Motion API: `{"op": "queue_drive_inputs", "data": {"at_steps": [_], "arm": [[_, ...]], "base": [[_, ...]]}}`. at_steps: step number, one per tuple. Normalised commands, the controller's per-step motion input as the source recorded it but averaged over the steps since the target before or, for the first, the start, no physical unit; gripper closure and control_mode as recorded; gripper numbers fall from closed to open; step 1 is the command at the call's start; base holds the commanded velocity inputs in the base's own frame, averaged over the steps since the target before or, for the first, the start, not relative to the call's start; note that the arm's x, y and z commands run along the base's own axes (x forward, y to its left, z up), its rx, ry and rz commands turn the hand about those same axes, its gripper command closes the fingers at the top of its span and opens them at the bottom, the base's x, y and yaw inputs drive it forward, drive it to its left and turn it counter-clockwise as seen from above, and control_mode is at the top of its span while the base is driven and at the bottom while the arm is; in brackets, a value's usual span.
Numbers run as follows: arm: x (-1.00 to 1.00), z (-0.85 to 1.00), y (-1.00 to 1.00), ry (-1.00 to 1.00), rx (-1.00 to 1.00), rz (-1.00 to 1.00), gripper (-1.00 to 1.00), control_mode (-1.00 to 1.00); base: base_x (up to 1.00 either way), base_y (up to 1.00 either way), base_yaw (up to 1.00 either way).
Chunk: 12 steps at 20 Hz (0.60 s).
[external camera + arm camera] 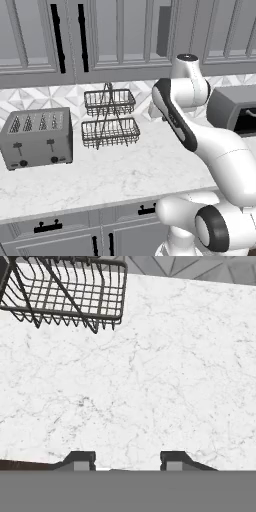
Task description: Take a straw from the drawer in front and place it inside the glass cup on the dining counter.
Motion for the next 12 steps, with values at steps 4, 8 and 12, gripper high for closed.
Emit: {"op": "queue_drive_inputs", "data": {"at_steps": [4,8,12], "arm": [[0.00,0.00,0.00,0.00,0.00,0.00,-1.00,1.00],[0.00,0.00,0.00,0.00,0.00,0.00,-1.00,1.00],[0.00,0.00,0.00,0.00,0.00,0.00,-1.00,1.00]], "base": [[-0.07,0.00,0.00],[-0.28,0.05,0.14],[-0.59,-0.19,0.46]]}}
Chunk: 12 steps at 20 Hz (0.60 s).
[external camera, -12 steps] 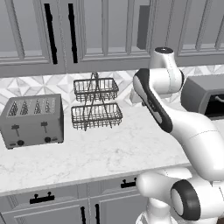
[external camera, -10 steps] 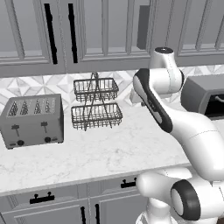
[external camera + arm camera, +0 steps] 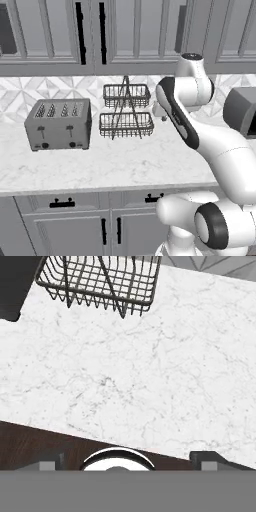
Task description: Take a straw from the drawer in front and place it inside the glass cup on the dining counter.
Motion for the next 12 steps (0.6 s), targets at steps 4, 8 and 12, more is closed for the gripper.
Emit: {"op": "queue_drive_inputs", "data": {"at_steps": [4,8,12], "arm": [[0.00,0.00,0.00,0.00,0.00,0.00,-1.00,1.00],[0.00,0.00,0.00,0.00,0.00,0.00,-1.00,1.00],[0.00,0.00,0.00,0.00,0.00,0.00,-1.00,1.00]], "base": [[-0.73,-0.33,0.54],[-0.63,-0.59,0.52],[-0.37,-0.89,0.48]]}}
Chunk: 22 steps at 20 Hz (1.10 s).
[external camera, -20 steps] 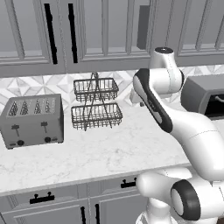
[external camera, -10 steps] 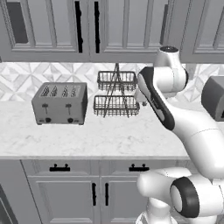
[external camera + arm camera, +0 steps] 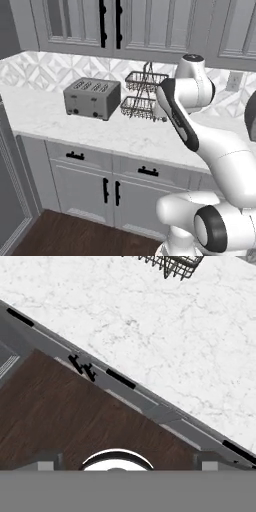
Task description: Take a straw from the drawer in front and place it inside the glass cup on the dining counter.
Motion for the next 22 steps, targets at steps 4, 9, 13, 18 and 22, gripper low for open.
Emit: {"op": "queue_drive_inputs", "data": {"at_steps": [4,9,13,18,22], "arm": [[0.00,0.00,0.00,0.00,0.00,0.00,-1.00,1.00],[0.00,0.00,0.00,0.00,0.00,0.00,-1.00,1.00],[0.00,0.00,0.00,0.00,0.00,0.00,-1.00,1.00],[0.00,0.00,0.00,0.00,0.00,0.00,-1.00,1.00],[0.00,0.00,0.00,0.00,0.00,0.00,-1.00,1.00]], "base": [[-0.09,-0.64,0.45],[0.15,-0.52,0.45],[0.25,-0.80,0.35],[-0.06,-0.71,0.24],[-0.39,-0.35,0.17]]}}
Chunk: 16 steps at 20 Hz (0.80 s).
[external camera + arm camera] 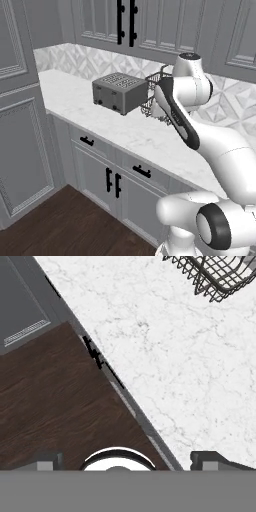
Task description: Take a straw from the drawer in front and place it inside the glass cup on the dining counter.
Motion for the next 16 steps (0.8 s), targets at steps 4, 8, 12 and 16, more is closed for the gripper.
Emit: {"op": "queue_drive_inputs", "data": {"at_steps": [4,8,12,16], "arm": [[0.00,0.00,0.00,0.00,0.00,0.00,-1.00,1.00],[0.00,0.00,0.00,0.00,0.00,0.00,-1.00,1.00],[0.00,0.00,0.00,0.00,0.00,0.00,-1.00,1.00],[0.00,0.00,0.00,0.00,0.00,0.00,-1.00,1.00]], "base": [[-0.08,-0.55,0.17],[0.00,-0.58,0.24],[-0.01,-0.54,0.22],[0.00,-0.60,0.27]]}}
